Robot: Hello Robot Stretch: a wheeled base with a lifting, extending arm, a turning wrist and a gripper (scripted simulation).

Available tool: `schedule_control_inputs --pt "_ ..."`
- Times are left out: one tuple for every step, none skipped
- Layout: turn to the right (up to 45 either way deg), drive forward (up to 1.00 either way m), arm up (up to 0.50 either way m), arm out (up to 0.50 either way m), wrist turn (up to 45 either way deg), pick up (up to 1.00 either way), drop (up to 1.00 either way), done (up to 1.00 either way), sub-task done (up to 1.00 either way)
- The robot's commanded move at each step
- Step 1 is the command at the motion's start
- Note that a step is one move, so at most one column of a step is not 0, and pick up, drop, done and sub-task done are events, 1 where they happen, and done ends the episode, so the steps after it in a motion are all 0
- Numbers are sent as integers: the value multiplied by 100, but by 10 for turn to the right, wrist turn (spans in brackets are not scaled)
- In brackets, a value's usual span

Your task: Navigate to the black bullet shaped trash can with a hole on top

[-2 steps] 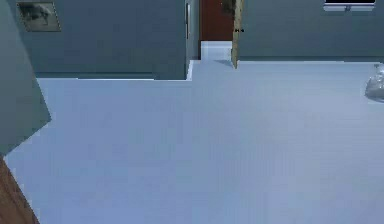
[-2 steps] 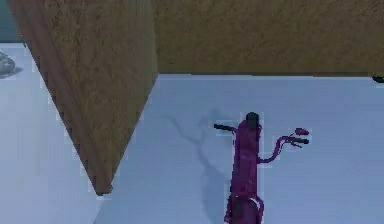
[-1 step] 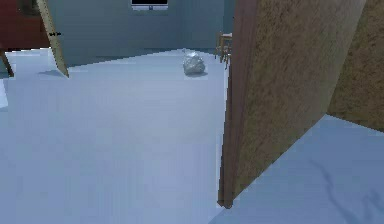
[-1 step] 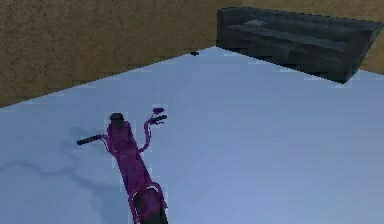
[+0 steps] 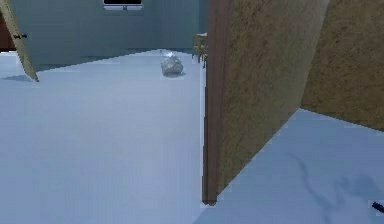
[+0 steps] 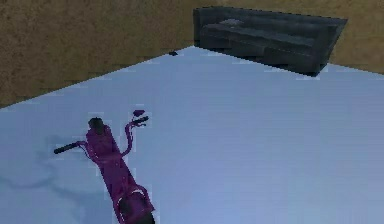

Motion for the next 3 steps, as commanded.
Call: schedule_control_inputs --pt "0 45 0 0 0 0 0 0 0" --pt "-450 0 0 0 0 0 0 0 0" --pt "-30 0 0 0 0 0 0 0 0"
